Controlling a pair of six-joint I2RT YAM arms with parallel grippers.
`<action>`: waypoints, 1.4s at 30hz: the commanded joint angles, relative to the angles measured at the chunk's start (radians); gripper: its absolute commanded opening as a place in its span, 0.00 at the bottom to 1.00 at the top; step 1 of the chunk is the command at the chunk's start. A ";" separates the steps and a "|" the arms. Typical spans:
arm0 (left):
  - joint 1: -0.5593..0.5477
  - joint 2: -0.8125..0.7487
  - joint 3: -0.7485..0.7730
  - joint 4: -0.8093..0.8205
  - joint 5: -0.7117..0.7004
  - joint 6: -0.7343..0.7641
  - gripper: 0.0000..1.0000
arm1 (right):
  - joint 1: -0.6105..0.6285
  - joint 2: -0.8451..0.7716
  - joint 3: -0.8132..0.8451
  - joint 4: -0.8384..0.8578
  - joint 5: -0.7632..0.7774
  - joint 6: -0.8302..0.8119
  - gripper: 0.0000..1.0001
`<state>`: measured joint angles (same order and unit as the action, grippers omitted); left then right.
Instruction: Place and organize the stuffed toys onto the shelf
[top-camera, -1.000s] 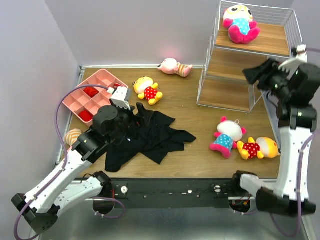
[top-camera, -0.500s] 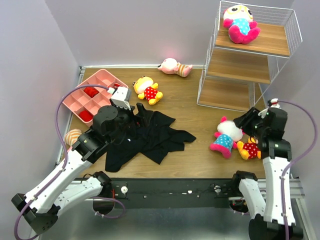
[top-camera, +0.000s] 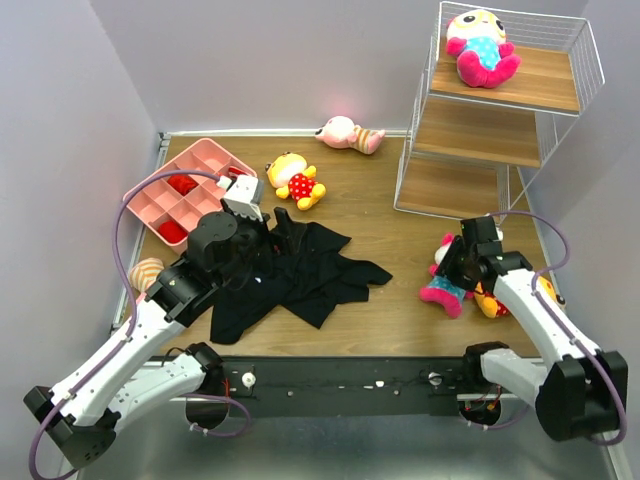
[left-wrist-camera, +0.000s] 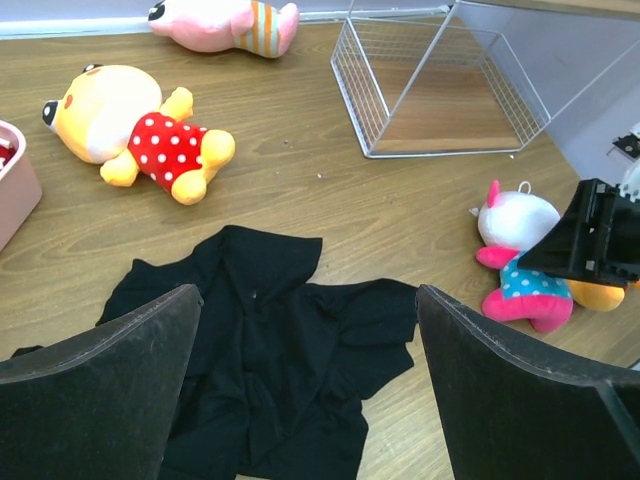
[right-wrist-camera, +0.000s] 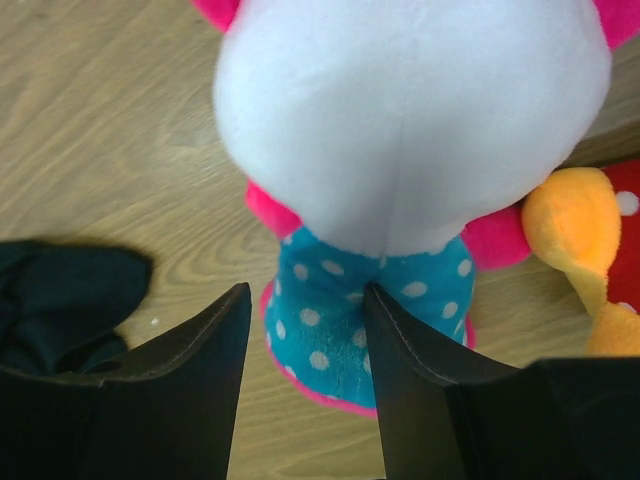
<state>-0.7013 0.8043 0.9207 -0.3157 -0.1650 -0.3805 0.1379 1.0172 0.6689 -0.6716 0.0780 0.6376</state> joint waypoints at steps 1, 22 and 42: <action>0.005 0.015 -0.006 0.015 0.008 0.019 0.99 | 0.048 0.096 -0.014 0.018 0.206 0.050 0.57; 0.005 0.056 -0.014 0.069 0.249 0.041 0.98 | 0.127 -0.195 -0.041 0.379 -0.842 -0.066 0.01; 0.005 0.150 -0.002 0.181 0.778 0.115 0.99 | 0.129 -0.313 -0.199 1.021 -1.253 0.404 0.01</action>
<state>-0.7002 0.9611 0.9043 -0.1658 0.4675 -0.3187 0.2630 0.7090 0.5098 0.1635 -1.0882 0.8982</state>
